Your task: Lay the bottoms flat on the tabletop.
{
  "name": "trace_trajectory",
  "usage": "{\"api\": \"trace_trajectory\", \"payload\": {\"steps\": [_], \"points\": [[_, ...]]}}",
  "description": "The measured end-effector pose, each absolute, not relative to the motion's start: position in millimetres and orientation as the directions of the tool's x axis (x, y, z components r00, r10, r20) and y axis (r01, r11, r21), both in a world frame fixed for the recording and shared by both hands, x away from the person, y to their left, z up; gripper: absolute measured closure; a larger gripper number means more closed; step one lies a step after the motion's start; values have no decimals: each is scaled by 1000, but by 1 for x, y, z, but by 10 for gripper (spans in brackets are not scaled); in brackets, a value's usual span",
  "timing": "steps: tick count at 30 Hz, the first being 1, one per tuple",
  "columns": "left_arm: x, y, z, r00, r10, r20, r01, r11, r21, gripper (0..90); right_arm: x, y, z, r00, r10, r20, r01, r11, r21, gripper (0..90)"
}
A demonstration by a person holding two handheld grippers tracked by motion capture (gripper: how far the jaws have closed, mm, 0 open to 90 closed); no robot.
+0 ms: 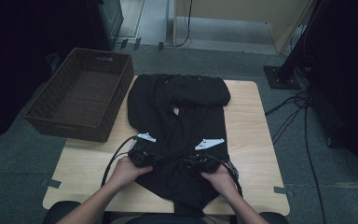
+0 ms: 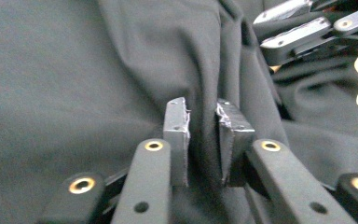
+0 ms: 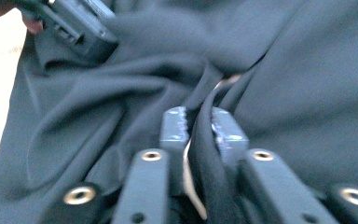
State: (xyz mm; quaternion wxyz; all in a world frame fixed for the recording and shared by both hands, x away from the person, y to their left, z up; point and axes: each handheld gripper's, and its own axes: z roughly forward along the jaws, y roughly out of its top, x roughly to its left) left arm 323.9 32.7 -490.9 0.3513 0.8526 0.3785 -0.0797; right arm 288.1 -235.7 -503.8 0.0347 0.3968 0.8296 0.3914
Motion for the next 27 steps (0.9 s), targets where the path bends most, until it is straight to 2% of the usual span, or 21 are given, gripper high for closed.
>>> {"api": "trace_trajectory", "payload": {"steps": [6, 7, 10, 14, 16, 18, 21, 23, 27], "points": [[339, 46, -475, 689, 630, -359, 691, -420, 589, 648, 303, -258, -484, -632, 748, 203, 584, 287, 759, 630], [342, 50, -473, 679, 640, -360, 697, -407, 591, 616, 309, -265, -484, -609, 768, 200, 590, 270, 761, 620], [350, 59, -471, 659, 659, -362, 710, -386, 589, 602, 313, -271, -486, -587, 786, 196, 601, 260, 756, 617], [358, 62, -469, 634, 677, -374, 727, -356, 587, 500, 320, -279, -498, -543, 826, 155, 615, 265, 742, 531], [362, 60, -465, 633, 680, -369, 722, -348, 598, 471, 327, -283, -502, -514, 851, 104, 613, 280, 739, 510], [366, 59, -461, 632, 666, -397, 726, -327, 605, 431, 336, -289, -503, -482, 870, 102, 615, 253, 747, 500], [371, 54, -459, 636, 666, -389, 718, -328, 614, 413, 347, -299, -509, -423, 896, 136, 613, 172, 771, 484], [377, 50, -464, 640, 672, -372, 716, -346, 607, 412, 359, -301, -513, -410, 898, 161, 664, 173, 727, 446], [389, 46, -477, 617, 696, -368, 730, -332, 597, 414, 371, -295, -514, -400, 905, 142, 643, 167, 747, 437]]}}
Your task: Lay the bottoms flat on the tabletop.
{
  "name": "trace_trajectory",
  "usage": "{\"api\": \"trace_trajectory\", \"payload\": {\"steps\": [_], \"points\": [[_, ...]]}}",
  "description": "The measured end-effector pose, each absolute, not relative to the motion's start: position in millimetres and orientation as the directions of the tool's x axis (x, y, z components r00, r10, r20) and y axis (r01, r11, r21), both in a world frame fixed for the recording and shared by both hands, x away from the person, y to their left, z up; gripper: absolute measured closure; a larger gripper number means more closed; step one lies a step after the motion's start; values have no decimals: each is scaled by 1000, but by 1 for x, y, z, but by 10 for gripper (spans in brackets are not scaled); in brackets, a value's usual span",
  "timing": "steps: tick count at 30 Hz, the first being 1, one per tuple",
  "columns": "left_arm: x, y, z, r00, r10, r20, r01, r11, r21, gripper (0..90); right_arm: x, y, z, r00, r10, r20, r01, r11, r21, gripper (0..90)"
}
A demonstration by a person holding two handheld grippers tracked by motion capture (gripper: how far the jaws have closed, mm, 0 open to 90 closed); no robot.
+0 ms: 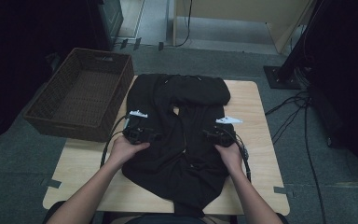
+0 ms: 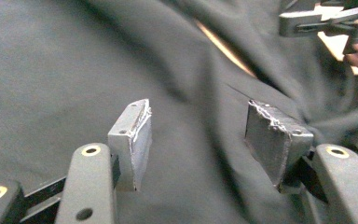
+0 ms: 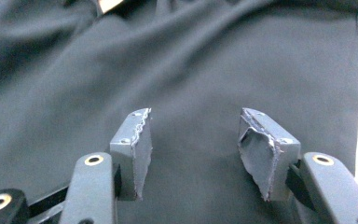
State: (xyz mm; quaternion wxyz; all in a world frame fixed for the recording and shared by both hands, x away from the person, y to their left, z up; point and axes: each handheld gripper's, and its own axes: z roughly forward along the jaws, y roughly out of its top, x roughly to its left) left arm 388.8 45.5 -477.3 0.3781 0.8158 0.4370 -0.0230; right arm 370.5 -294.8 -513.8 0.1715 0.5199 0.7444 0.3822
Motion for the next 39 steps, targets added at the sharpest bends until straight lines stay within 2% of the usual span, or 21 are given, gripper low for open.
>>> {"api": "trace_trajectory", "payload": {"steps": [7, 11, 14, 20, 21, 37, 39], "points": [[402, 39, -492, 603, 723, -338, 734, -337, 590, 414, 396, -273, -515, -421, 902, 97, 643, 222, 733, 412], [404, 38, -496, 604, 728, -323, 735, -352, 580, 416, 396, -264, -518, -429, 902, 45, 624, 260, 737, 413], [404, 39, -499, 612, 727, -312, 731, -369, 574, 423, 392, -263, -520, -442, 897, 25, 600, 274, 751, 468], [400, 42, -501, 611, 724, -322, 728, -353, 588, 435, 384, -270, -520, -443, 896, 33, 592, 264, 761, 843], [399, 43, -501, 607, 726, -323, 729, -346, 590, 438, 383, -272, -520, -442, 896, 38, 598, 262, 758, 884], [368, 44, -498, 647, 686, -333, 724, -415, 551, 451, 332, -309, -509, -424, 903, 71, 691, 272, 670, 886], [368, 45, -496, 651, 689, -317, 718, -425, 551, 460, 327, -316, -507, -419, 907, 45, 693, 288, 661, 883]]}}
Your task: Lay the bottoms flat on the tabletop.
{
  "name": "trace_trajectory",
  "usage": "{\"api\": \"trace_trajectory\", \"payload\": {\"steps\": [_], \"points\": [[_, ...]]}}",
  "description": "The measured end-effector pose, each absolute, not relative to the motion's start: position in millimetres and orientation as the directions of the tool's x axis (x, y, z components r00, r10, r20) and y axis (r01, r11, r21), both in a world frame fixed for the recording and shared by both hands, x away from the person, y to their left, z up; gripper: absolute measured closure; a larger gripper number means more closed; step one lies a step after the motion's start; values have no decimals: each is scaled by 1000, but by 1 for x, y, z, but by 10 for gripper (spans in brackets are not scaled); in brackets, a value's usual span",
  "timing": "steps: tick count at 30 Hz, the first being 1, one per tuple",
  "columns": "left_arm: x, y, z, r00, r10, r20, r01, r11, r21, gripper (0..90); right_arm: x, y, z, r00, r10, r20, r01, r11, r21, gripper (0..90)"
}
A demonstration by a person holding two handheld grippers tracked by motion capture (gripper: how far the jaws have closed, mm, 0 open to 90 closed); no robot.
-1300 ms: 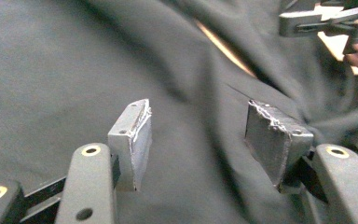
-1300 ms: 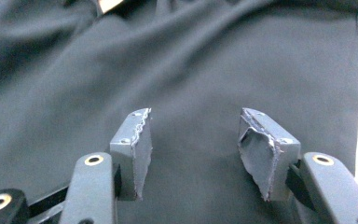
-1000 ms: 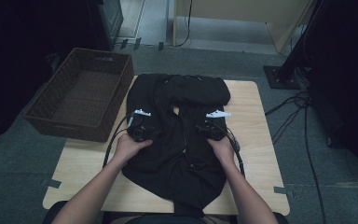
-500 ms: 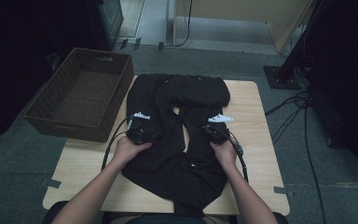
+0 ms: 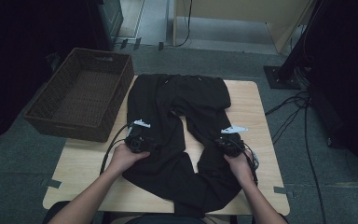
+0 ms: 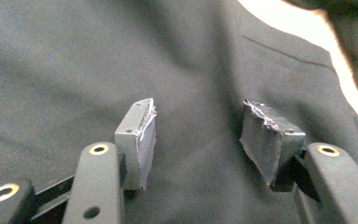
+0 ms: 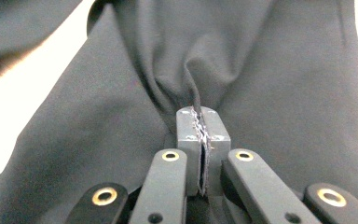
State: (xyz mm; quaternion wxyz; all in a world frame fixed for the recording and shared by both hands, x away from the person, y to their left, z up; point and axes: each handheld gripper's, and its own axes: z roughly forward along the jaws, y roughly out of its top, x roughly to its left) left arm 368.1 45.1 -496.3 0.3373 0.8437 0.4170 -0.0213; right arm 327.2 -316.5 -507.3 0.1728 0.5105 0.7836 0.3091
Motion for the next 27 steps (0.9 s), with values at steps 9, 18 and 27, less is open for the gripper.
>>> {"api": "trace_trajectory", "payload": {"steps": [9, 18, 27], "points": [[388, 57, -490, 604, 739, -299, 730, -362, 579, 470, 328, -334, -504, -392, 907, 153, 668, 166, 725, 654], [398, 57, -500, 581, 757, -297, 737, -335, 587, 499, 342, -316, -514, -398, 911, 110, 660, 201, 723, 591], [417, 51, -503, 578, 771, -269, 719, -324, 615, 549, 359, -308, -522, -370, 928, 41, 608, 208, 766, 603]]}}
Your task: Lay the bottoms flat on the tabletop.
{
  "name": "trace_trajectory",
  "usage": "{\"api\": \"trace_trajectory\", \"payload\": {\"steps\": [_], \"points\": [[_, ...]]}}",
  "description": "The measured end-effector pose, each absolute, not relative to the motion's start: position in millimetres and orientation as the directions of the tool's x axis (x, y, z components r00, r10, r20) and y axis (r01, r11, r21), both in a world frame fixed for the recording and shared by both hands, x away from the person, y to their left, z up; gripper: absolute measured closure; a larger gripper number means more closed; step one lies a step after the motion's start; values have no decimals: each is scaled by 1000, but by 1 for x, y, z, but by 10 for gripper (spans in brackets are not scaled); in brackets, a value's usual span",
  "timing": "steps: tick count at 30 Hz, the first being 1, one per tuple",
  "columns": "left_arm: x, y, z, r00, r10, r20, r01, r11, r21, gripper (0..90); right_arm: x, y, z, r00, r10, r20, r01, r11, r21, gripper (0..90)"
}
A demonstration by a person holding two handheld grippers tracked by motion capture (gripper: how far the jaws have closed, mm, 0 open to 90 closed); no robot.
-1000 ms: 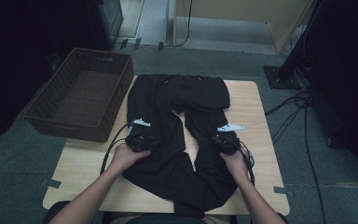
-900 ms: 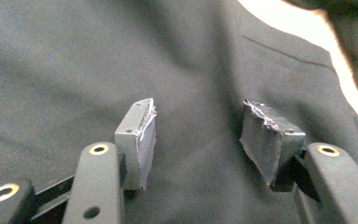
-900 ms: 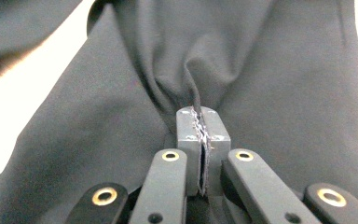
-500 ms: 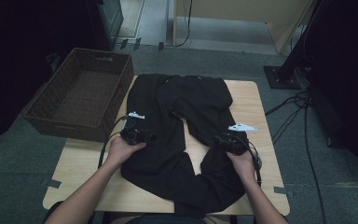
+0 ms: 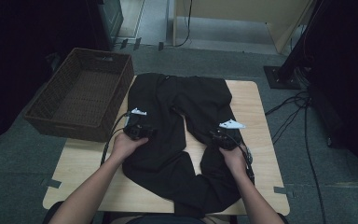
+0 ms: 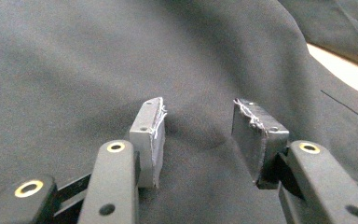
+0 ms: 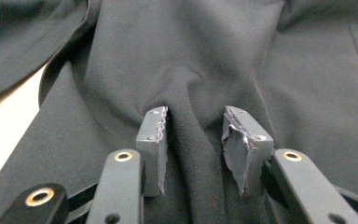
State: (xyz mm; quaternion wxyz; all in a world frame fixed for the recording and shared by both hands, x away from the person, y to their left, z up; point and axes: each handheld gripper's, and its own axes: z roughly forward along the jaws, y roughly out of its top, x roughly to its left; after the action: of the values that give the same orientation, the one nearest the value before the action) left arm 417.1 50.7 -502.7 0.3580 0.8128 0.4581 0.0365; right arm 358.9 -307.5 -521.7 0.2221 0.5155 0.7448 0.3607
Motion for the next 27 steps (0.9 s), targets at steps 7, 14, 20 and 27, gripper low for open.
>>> {"api": "trace_trajectory", "payload": {"steps": [7, 14, 20, 27], "points": [[442, 46, -504, 563, 781, -270, 719, -302, 626, 549, 390, -298, -522, -370, 928, 36, 606, 212, 766, 550], [446, 46, -498, 530, 792, -305, 763, -287, 579, 494, 402, -292, -521, -363, 931, 31, 615, 214, 759, 479], [419, 48, -490, 578, 755, -310, 735, -318, 599, 483, 384, -297, -507, -375, 923, 87, 623, 181, 761, 506], [400, 46, -497, 600, 743, -295, 731, -360, 580, 468, 367, -299, -514, -404, 914, 45, 635, 245, 732, 503]]}}
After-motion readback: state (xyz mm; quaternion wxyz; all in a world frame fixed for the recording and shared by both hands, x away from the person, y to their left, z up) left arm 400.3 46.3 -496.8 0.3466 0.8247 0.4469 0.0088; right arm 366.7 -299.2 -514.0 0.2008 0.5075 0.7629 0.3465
